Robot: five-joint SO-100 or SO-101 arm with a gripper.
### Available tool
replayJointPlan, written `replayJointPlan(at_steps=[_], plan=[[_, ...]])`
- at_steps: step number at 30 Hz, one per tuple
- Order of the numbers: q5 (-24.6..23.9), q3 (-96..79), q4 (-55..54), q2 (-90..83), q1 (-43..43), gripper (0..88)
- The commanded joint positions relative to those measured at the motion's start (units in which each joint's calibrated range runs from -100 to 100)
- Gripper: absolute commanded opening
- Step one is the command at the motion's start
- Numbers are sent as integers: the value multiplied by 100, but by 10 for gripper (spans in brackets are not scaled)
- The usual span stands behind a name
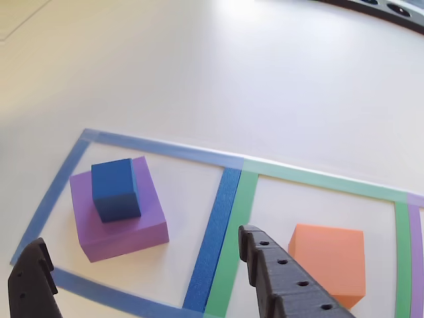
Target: Tower of hanoi
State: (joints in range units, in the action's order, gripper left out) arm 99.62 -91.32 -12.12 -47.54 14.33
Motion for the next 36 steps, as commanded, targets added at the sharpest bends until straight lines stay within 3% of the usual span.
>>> replayJointPlan(at_steps=[1,16,36], plan=[[38,86,-929,780,50,339],[38,903,-3235,3600,264,339],[38,1885,-4247,5363,599,335]])
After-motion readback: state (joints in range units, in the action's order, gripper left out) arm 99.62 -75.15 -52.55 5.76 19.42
